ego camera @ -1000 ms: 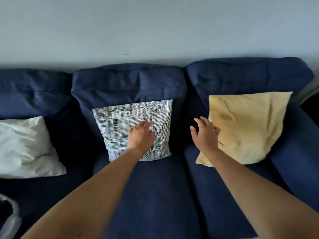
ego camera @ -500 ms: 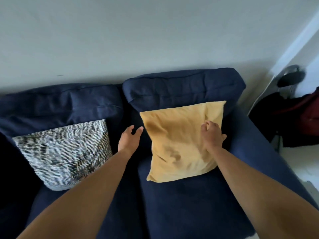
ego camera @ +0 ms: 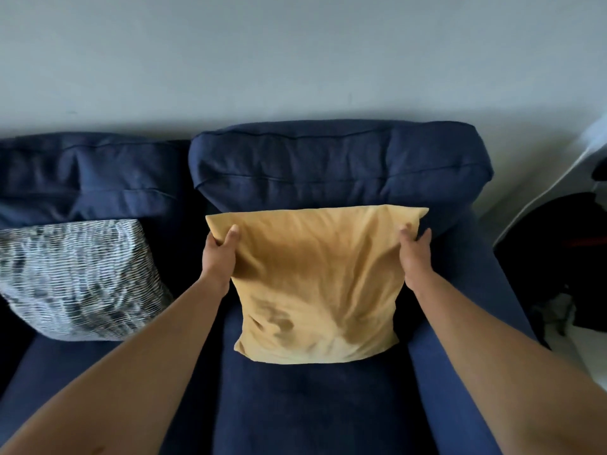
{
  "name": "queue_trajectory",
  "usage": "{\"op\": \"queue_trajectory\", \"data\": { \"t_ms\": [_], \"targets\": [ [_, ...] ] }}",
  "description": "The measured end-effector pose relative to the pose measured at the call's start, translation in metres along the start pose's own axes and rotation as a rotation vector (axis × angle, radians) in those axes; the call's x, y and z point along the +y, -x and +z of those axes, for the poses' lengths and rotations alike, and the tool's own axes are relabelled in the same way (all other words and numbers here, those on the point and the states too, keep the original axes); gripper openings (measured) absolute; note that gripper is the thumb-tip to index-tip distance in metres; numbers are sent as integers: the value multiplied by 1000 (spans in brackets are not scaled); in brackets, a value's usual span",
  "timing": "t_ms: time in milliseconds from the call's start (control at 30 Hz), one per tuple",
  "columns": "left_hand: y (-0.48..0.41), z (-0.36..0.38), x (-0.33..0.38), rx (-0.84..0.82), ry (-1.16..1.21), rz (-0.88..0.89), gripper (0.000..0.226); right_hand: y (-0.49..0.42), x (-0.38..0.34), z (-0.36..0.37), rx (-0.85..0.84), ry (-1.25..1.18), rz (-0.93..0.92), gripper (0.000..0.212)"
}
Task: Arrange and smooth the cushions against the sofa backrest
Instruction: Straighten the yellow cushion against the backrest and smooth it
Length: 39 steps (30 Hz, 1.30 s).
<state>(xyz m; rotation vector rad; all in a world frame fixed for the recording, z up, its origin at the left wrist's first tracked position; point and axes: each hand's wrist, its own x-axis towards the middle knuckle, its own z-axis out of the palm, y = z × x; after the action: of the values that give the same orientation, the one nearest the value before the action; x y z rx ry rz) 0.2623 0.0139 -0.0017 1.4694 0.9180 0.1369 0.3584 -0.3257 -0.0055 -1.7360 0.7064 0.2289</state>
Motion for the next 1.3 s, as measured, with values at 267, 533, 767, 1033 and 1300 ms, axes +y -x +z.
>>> {"op": "queue_trajectory", "data": {
  "t_ms": [267, 533, 767, 1033, 1300],
  "targets": [
    [12, 18, 25, 291, 166, 226, 22, 7, -13, 14, 184, -149, -331, 11],
    [11, 24, 12, 374, 138, 283, 14, 3, 2, 24, 265, -16, -325, 39],
    [46, 40, 16, 543, -406, 938, 58, 36, -23, 36, 461, 273, -956, 56],
    [25, 64, -25, 55, -1078, 849, 65, 35, 15, 87, -71, 1065, -1194, 59],
    [-6, 25, 4, 265, -1080, 799, 66, -9, -12, 30, 259, 917, -791, 69]
  ]
}}
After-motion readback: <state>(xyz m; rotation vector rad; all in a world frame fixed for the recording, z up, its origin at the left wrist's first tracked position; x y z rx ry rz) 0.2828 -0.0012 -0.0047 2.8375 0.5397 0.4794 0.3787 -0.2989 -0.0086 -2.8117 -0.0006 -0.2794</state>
